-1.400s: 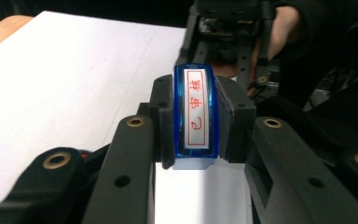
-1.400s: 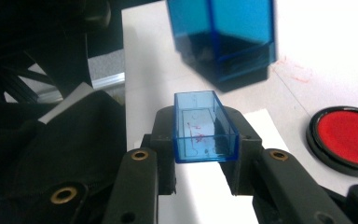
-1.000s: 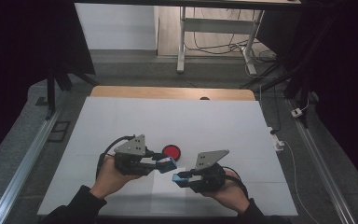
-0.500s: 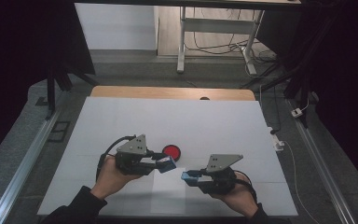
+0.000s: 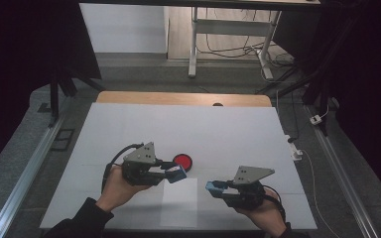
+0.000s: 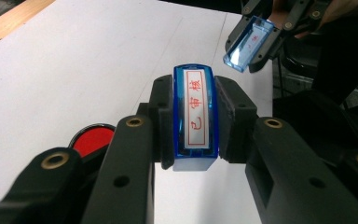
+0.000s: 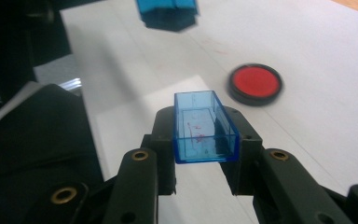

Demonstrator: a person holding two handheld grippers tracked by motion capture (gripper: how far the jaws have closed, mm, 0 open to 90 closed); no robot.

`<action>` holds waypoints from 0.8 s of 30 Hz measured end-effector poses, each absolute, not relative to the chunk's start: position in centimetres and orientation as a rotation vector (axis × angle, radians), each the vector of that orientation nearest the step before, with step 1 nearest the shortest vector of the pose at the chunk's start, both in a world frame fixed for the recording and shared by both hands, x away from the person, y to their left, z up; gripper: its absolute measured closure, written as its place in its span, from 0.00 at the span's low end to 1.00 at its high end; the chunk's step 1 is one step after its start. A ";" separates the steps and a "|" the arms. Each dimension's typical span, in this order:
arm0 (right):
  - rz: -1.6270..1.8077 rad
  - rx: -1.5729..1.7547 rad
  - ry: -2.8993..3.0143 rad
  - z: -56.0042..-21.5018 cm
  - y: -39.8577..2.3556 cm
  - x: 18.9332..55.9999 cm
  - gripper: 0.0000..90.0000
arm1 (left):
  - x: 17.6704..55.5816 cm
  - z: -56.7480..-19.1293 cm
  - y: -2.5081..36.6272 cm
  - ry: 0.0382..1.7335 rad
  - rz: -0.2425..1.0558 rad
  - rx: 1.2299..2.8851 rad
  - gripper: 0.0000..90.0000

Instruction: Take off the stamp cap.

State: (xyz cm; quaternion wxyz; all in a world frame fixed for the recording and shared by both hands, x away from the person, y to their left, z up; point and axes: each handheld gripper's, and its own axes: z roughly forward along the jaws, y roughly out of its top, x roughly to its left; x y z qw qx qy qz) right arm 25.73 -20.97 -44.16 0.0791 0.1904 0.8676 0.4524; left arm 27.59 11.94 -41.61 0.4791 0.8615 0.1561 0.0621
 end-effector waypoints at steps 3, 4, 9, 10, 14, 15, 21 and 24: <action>1.324 0.605 2.573 -44.2 -21.8 25.6 0.76 | 27.6 -41.6 12.0 0.382 0.159 2.097 0.78; 1.323 0.618 2.566 -44.2 -22.1 25.5 0.76 | 27.6 -41.5 12.1 0.383 0.163 2.095 0.78; 1.317 0.675 2.525 -44.3 -23.7 25.1 0.76 | 27.6 -41.5 12.2 0.385 0.167 2.093 0.78; 1.312 0.686 2.519 -44.3 -24.1 25.0 0.76 | 27.6 -41.5 12.2 0.385 0.163 2.093 0.78; 1.299 0.740 2.492 -44.3 -25.4 24.7 0.76 | 27.6 -41.6 12.1 0.383 0.158 2.097 0.78; 1.306 0.753 2.483 -44.4 -25.7 24.6 0.76 | 27.6 -41.6 12.1 0.384 0.158 2.096 0.78; 1.309 0.815 2.452 -44.4 -27.3 24.1 0.76 | 27.7 -41.6 12.1 0.401 0.135 2.097 0.78; 1.299 0.848 2.436 -44.5 -28.0 23.9 0.76 | 27.7 -41.5 12.1 0.390 0.142 2.101 0.78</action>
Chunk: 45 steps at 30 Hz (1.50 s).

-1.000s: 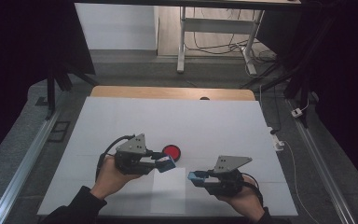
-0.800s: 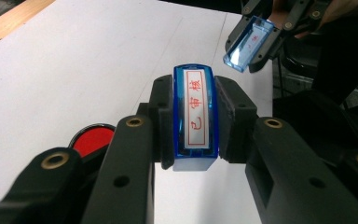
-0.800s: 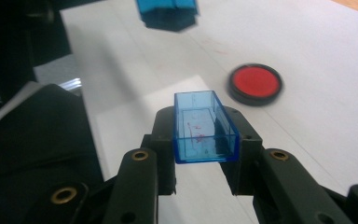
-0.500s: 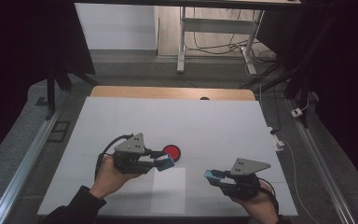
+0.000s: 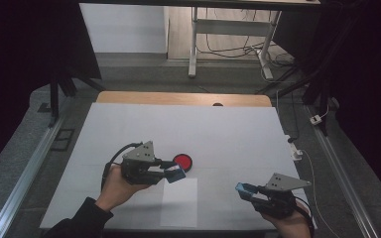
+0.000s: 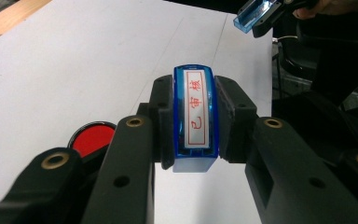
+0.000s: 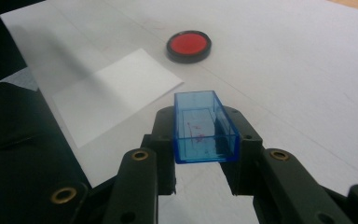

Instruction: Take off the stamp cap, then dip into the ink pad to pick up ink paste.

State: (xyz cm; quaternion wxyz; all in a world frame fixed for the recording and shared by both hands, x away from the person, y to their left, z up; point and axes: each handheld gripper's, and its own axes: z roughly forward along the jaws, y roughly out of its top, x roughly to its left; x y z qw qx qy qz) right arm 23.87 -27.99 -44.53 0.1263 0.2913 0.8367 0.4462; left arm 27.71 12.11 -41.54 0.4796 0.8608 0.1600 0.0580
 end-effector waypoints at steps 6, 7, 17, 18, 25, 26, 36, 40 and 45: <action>1.292 0.921 2.401 -44.8 -29.4 23.6 0.76 | 27.7 -41.5 12.0 0.383 0.143 2.104 0.78; 1.286 0.936 2.396 -44.8 -29.6 23.5 0.76 | 27.7 -41.6 12.0 0.384 0.140 2.102 0.78; 1.254 1.020 2.386 -45.2 -31.1 23.0 0.76 | 27.8 -41.5 12.2 0.405 0.138 2.085 0.78; 1.262 1.028 2.385 -45.3 -31.2 23.0 0.76 | 27.8 -41.5 12.2 0.406 0.138 2.084 0.78; 1.243 1.082 2.387 -45.5 -31.8 22.9 0.76 | 27.8 -41.5 12.3 0.415 0.142 2.077 0.78; 1.251 1.088 2.382 -45.5 -31.9 22.9 0.76 | 27.9 -41.5 12.3 0.415 0.142 2.076 0.78; 1.247 1.087 2.394 -45.6 -31.9 22.9 0.76 | 27.9 -41.4 12.4 0.428 0.148 2.071 0.78; 1.252 1.086 2.394 -45.6 -31.9 22.9 0.76 | 28.0 -41.3 12.3 0.430 0.150 2.072 0.78; 1.244 1.089 2.397 -45.6 -31.9 22.9 0.76 | 28.3 -41.3 12.2 0.440 0.154 2.076 0.78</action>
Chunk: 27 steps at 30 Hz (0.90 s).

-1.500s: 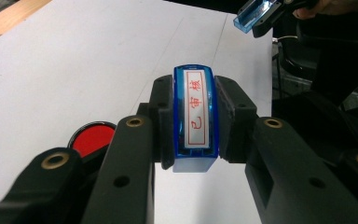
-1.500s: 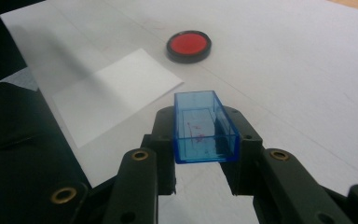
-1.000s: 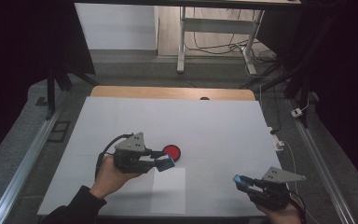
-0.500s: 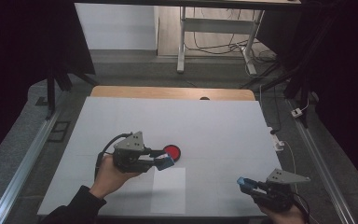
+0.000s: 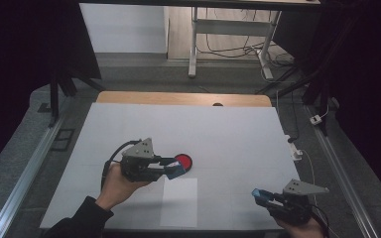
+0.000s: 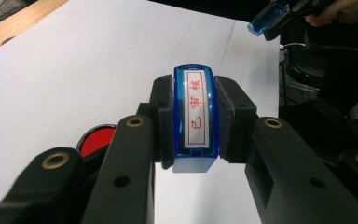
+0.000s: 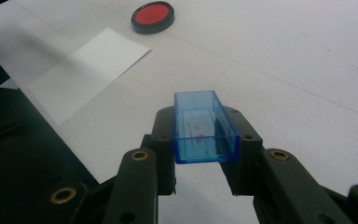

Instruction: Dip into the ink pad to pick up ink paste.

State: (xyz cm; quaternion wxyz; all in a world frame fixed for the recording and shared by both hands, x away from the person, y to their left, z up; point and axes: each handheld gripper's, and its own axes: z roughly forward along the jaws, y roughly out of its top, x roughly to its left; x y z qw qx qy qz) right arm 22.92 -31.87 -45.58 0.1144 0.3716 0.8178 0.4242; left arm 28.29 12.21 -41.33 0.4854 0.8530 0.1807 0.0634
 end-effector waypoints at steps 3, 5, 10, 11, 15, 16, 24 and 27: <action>1.243 1.088 2.397 -45.6 -31.9 22.9 0.76 | 28.5 -41.3 12.2 0.452 0.153 2.074 0.78; 1.237 1.088 2.399 -45.6 -31.9 22.9 0.76 | 28.7 -41.4 12.2 0.458 0.153 2.077 0.78; 1.244 1.094 2.394 -45.6 -31.9 22.9 0.76 | 29.4 -41.5 11.9 0.476 0.149 2.077 0.78; 1.247 1.093 2.393 -45.6 -31.9 22.9 0.76 | 29.6 -41.4 11.8 0.479 0.147 2.075 0.78; 1.245 1.096 2.393 -45.6 -31.9 22.9 0.76 | 30.0 -41.3 11.4 0.489 0.156 2.084 0.78; 1.246 1.098 2.392 -45.6 -31.9 22.9 0.76 | 30.2 -41.3 11.3 0.497 0.155 2.087 0.78; 1.246 1.092 2.392 -45.6 -31.9 22.9 0.76 | 31.6 -41.7 10.3 0.526 0.179 2.122 0.78; 1.245 1.093 2.394 -45.6 -31.9 22.9 0.76 | 32.3 -42.1 9.9 0.539 0.187 2.134 0.78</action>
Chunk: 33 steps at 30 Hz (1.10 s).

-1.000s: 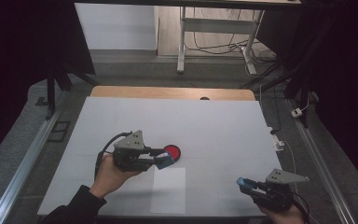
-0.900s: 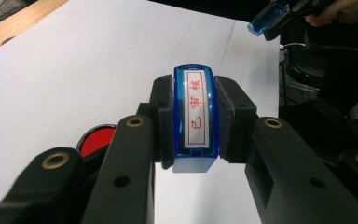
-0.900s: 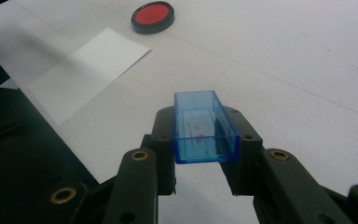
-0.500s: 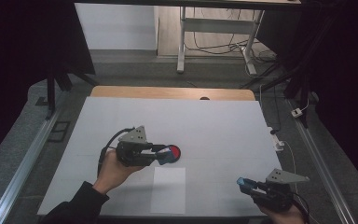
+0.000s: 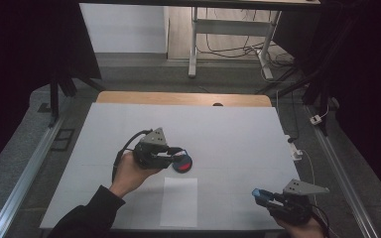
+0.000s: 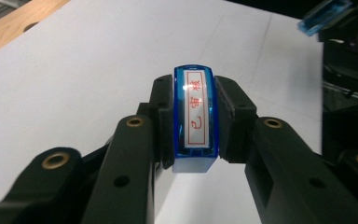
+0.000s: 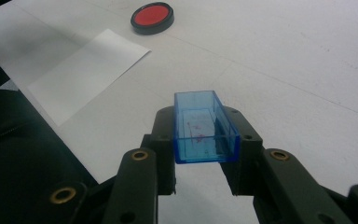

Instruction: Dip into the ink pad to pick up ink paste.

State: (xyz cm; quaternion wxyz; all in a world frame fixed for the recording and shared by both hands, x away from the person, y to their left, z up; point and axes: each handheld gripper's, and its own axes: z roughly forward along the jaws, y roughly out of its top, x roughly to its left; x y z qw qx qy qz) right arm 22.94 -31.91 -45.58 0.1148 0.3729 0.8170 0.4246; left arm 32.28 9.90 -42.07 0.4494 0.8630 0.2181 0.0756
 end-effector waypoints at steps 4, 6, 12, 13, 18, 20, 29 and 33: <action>1.248 1.089 2.396 -45.6 -31.9 22.9 0.76 | 33.0 -42.5 9.6 0.554 0.183 2.136 0.78; 1.248 1.091 2.396 -45.6 -31.9 22.9 0.76 | 33.3 -42.6 9.4 0.559 0.185 2.142 0.78; 1.250 1.085 2.399 -45.6 -31.9 22.9 0.76 | 34.4 -43.4 8.9 0.588 0.197 2.159 0.78; 1.251 1.084 2.400 -45.6 -31.9 22.9 0.76 | 34.6 -43.6 8.8 0.597 0.196 2.159 0.78; 1.249 1.083 2.402 -45.6 -31.9 22.9 0.76 | 35.2 -44.5 8.5 0.632 0.203 2.160 0.78; 1.248 1.083 2.404 -45.6 -31.9 22.9 0.76 | 35.4 -44.8 8.4 0.639 0.201 2.162 0.78; 1.245 1.072 2.408 -45.6 -31.9 22.9 0.76 | 35.9 -46.3 8.2 0.673 0.213 2.185 0.78; 1.241 1.071 2.412 -45.6 -31.8 22.9 0.76 | 36.2 -47.0 8.1 0.688 0.215 2.196 0.78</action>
